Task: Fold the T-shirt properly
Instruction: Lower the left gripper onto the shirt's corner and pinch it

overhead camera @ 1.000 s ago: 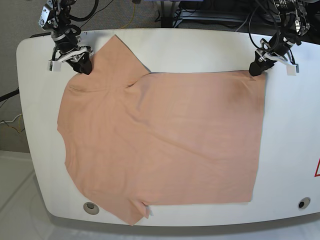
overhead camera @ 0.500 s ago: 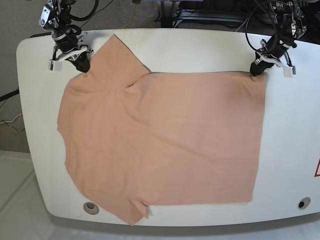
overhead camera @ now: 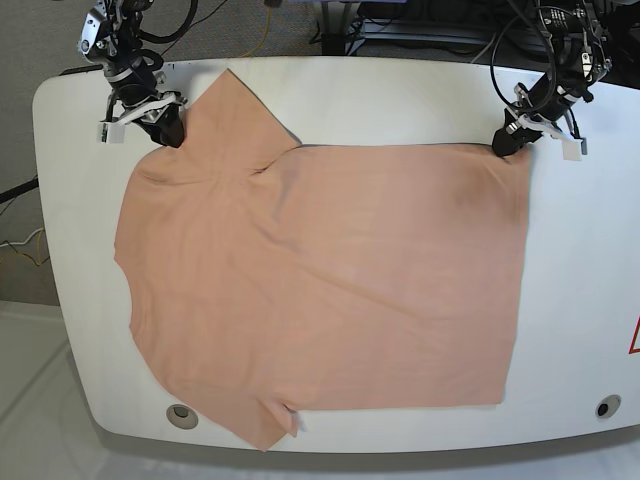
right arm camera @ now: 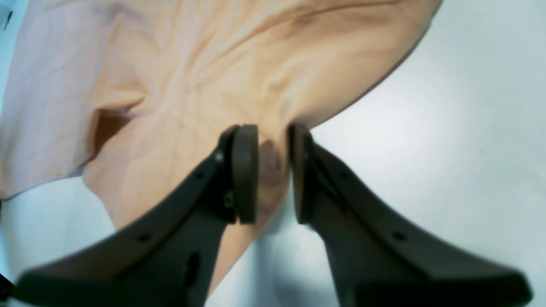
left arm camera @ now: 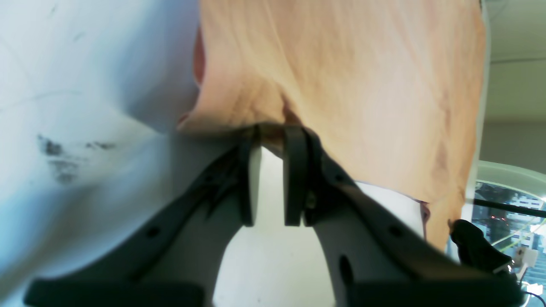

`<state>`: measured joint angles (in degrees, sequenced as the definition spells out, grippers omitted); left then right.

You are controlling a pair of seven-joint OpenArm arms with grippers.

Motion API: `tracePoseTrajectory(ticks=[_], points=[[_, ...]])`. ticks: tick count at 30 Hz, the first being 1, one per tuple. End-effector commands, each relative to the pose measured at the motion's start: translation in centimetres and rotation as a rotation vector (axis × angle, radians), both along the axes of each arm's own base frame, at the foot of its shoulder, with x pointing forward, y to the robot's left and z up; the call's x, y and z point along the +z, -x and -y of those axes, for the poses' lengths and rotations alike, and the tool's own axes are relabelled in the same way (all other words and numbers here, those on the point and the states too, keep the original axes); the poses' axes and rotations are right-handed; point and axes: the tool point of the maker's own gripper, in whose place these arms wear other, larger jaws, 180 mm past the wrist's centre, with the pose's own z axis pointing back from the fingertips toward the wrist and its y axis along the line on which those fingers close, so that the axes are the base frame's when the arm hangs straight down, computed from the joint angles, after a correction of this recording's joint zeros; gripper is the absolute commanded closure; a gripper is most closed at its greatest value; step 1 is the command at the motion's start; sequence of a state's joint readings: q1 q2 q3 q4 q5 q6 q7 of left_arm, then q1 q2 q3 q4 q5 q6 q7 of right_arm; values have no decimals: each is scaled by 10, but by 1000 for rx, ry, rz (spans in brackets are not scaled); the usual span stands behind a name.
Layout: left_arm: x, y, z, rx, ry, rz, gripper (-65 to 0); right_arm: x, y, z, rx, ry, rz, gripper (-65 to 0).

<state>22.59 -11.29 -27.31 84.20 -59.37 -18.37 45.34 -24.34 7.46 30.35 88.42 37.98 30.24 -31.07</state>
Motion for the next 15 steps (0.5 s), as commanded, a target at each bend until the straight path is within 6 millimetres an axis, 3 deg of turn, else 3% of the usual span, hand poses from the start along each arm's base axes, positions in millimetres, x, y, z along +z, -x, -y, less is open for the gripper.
tracePoseTrajectory(ticks=[1, 9, 10, 15], points=[[-8, 8, -4, -14, -1, -45, -98, 0, 2, 4, 8, 17, -15, -133], [-6, 7, -10, 3, -8, -37, -11, 1, 0, 3, 17, 18, -13, -80], [-4, 6, -13, 11, -20, -21, 0, 0, 0, 3, 19, 17, -17, -7], [0, 6, -21, 33, -42, 4, 0, 0, 1, 3, 21, 21, -23, 0]])
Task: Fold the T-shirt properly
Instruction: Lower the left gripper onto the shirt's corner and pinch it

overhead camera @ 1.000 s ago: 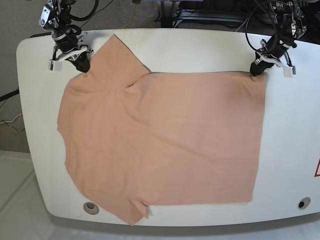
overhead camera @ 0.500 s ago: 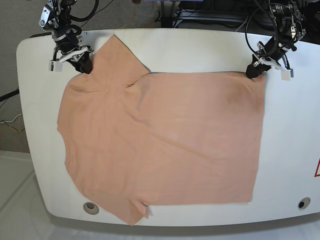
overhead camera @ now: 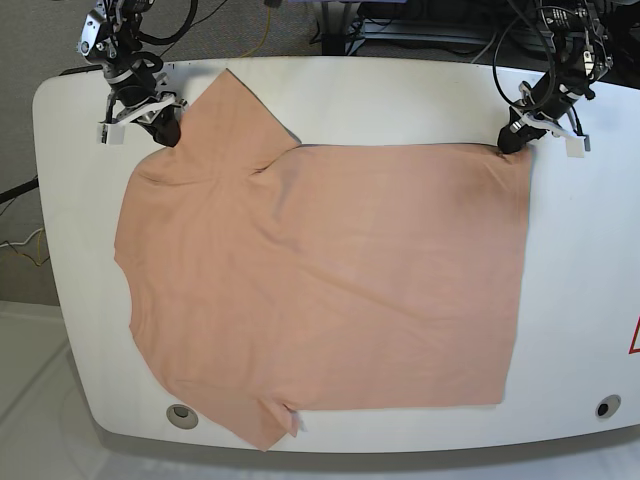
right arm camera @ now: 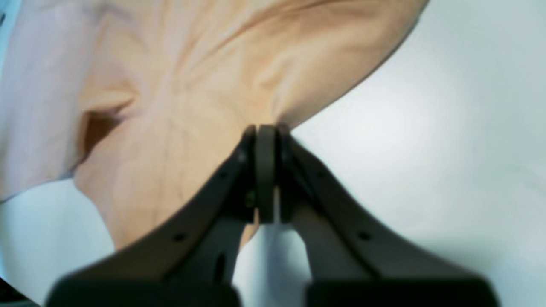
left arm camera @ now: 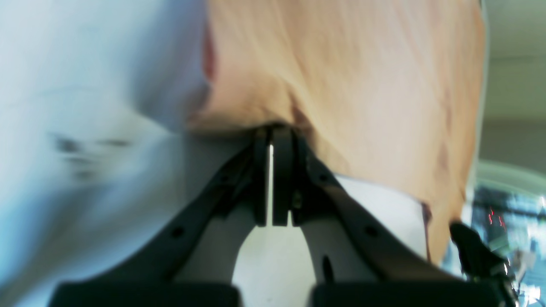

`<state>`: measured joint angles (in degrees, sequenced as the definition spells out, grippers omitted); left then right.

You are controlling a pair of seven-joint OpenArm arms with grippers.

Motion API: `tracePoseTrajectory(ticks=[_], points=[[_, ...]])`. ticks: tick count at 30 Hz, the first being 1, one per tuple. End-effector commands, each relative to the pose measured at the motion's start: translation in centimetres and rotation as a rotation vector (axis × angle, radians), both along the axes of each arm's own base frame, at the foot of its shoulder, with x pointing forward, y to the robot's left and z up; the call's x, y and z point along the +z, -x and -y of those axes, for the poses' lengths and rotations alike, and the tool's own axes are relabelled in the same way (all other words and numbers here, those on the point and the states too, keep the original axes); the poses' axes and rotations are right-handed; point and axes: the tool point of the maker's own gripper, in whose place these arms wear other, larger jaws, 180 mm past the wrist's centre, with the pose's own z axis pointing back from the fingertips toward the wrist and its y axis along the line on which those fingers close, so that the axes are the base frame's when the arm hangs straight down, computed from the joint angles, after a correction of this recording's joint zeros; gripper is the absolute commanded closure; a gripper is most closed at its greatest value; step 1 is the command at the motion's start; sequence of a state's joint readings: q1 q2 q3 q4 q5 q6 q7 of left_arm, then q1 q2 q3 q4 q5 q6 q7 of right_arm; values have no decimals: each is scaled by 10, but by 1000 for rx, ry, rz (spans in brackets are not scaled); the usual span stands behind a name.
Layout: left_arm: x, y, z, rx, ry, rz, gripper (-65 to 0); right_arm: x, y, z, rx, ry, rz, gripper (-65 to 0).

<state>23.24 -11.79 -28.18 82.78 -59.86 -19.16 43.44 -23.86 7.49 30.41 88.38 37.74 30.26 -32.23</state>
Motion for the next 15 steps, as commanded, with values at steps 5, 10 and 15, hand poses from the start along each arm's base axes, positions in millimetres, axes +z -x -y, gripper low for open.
tracePoseTrajectory(ticks=[5, 10, 15], points=[[3, 3, -14, 4, -38, -6, 0, 1, 1, 4, 13, 24, -10, 0], [10, -3, -13, -20, -42, 8, 0, 5, -4, 0, 23, 19, 10, 0], [17, -10, -15, -27, -63, 32, -64, 4, -3, 0, 20, 18, 6, 0]])
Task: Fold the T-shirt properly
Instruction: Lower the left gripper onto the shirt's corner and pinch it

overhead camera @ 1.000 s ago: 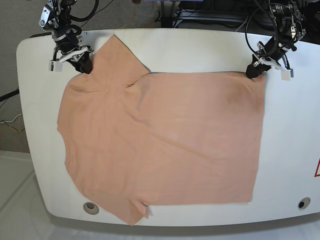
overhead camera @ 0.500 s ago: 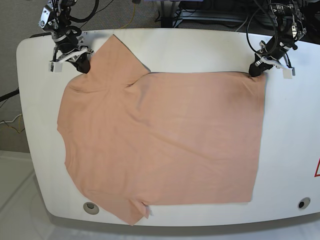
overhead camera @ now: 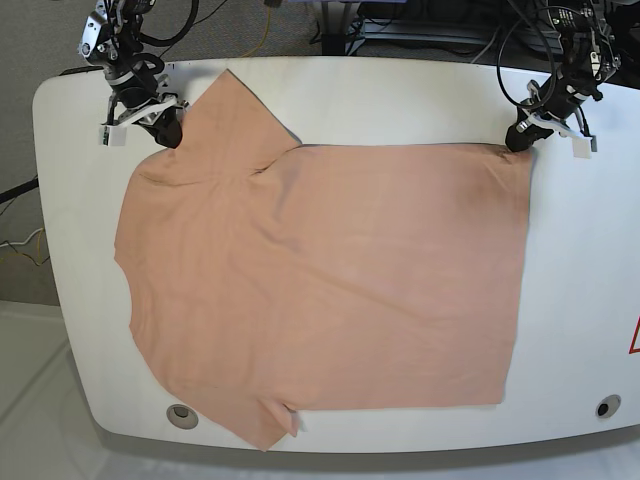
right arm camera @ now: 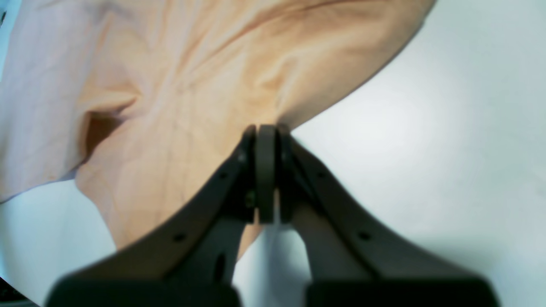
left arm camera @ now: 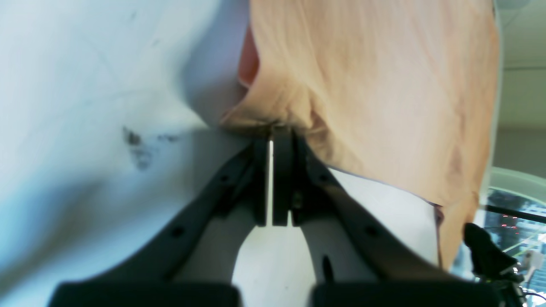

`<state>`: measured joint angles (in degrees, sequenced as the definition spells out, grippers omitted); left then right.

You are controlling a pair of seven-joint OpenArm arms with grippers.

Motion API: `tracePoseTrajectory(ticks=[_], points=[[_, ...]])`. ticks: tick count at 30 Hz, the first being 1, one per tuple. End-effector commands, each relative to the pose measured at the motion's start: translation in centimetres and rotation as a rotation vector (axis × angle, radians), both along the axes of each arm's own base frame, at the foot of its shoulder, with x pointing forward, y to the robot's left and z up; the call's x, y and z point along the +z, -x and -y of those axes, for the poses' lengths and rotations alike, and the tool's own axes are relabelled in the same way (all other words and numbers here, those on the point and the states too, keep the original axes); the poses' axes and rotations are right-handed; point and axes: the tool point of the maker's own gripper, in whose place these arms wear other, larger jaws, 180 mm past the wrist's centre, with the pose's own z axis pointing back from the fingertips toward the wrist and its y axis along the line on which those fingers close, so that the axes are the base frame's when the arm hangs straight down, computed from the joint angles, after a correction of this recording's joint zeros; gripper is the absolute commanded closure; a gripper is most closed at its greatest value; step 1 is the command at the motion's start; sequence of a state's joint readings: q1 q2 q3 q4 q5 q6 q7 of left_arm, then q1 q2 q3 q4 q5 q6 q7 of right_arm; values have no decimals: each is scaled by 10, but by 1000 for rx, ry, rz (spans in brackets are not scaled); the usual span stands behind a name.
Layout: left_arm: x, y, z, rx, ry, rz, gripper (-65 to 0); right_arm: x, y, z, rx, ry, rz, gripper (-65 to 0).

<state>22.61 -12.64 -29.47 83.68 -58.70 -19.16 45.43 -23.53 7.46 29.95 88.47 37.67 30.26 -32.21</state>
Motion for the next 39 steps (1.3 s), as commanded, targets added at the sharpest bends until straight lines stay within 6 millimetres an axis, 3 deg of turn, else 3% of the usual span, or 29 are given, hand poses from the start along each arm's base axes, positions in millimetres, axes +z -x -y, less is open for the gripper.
tracePoseTrajectory(ticks=[1, 3, 15, 25, 27, 31, 39], points=[[13, -10, -7, -10, -33, 41, -87, 3, 0, 3, 11, 20, -1, 0], [14, -15, -6, -11, -44, 51, -130, 4, -2, 4, 5, 17, 4, 0], [5, -11, -19, -40, -166, 4, -197, 2, 1, 4, 18, 19, -11, 0], [2, -5, -21, -52, -201, -10, -198, 3, 2, 3, 41, 24, -9, 0], [7, 0, -19, -63, -198, 5, -133, 4, 1, 5, 34, 26, -4, 0], [12, 4, -18, -70, -197, 20, -93, 4, 2, 5, 36, 27, -5, 0], [20, 8, -6, -102, -158, 23, -145, 3, 2, 6, 23, 26, -11, 0]])
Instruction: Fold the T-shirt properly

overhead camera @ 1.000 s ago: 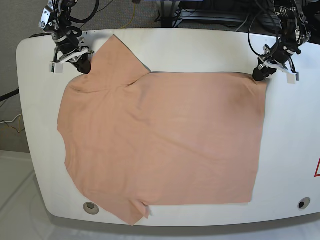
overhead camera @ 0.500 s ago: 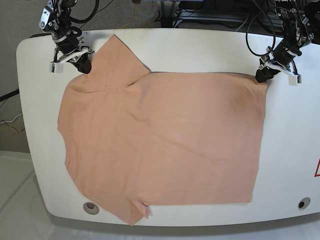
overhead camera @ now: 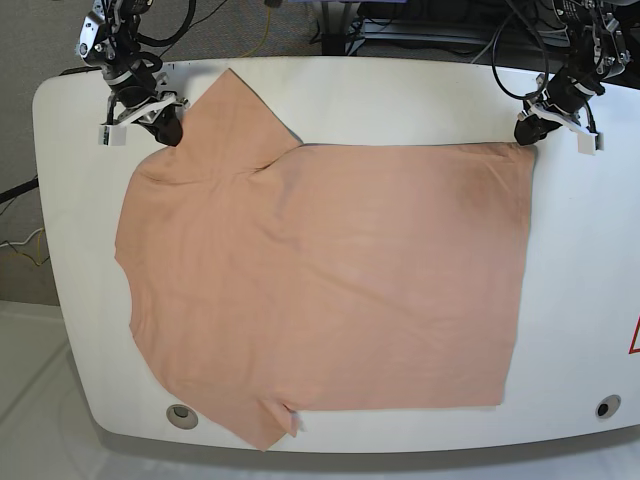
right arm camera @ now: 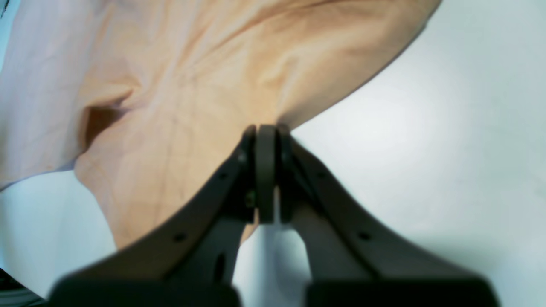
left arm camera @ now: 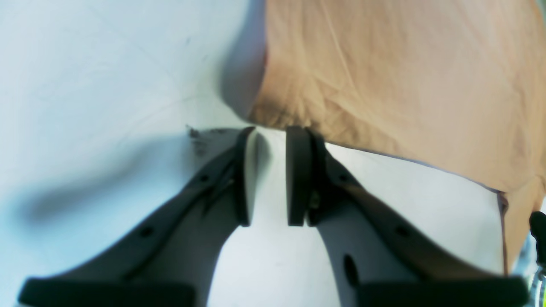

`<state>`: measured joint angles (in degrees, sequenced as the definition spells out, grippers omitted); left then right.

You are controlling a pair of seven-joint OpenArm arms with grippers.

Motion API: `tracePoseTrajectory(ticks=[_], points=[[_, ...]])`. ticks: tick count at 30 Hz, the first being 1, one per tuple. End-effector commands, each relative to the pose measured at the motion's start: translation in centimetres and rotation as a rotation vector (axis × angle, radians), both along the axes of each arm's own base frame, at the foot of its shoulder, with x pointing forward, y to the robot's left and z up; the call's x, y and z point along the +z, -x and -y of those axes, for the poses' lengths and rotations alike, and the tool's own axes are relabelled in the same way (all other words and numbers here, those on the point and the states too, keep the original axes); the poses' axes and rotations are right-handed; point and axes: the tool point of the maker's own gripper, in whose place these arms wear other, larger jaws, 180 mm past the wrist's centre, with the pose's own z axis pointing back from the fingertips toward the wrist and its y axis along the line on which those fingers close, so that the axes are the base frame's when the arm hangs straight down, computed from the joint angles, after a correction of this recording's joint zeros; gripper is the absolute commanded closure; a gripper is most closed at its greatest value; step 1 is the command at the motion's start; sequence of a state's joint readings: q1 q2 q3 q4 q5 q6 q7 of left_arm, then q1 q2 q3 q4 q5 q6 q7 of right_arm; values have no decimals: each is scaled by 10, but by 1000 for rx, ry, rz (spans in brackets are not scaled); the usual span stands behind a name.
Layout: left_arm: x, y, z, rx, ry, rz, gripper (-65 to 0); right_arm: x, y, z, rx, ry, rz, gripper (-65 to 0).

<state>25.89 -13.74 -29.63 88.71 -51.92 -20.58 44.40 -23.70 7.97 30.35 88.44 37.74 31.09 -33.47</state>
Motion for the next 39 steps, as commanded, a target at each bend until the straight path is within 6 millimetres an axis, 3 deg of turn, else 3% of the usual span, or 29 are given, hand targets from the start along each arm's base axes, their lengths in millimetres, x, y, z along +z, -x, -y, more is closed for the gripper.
tracePoseTrajectory(ticks=[1, 10, 16, 22, 23, 35, 39], points=[[14, -6, 2, -19, -3, 37, -145, 4, -1, 5, 3, 21, 4, 0], [12, -8, -2, -13, -8, 27, -153, 4, -2, 4, 0, 22, 7, 0], [11, -9, -3, -36, -28, 19, -123, 5, -2, 4, 5, 21, 10, 0], [16, -9, -3, -69, -56, 18, -47, 5, -2, 3, 7, 20, 10, 0], [17, -7, -4, -71, -64, 18, 0, 5, -2, 4, 6, 21, 12, 0], [27, -5, -12, -99, -109, 54, 0, 7, -3, 6, -1, 25, 16, 0], [28, -6, -17, -91, -110, 61, -31, 7, -3, 7, -5, 27, 15, 0]])
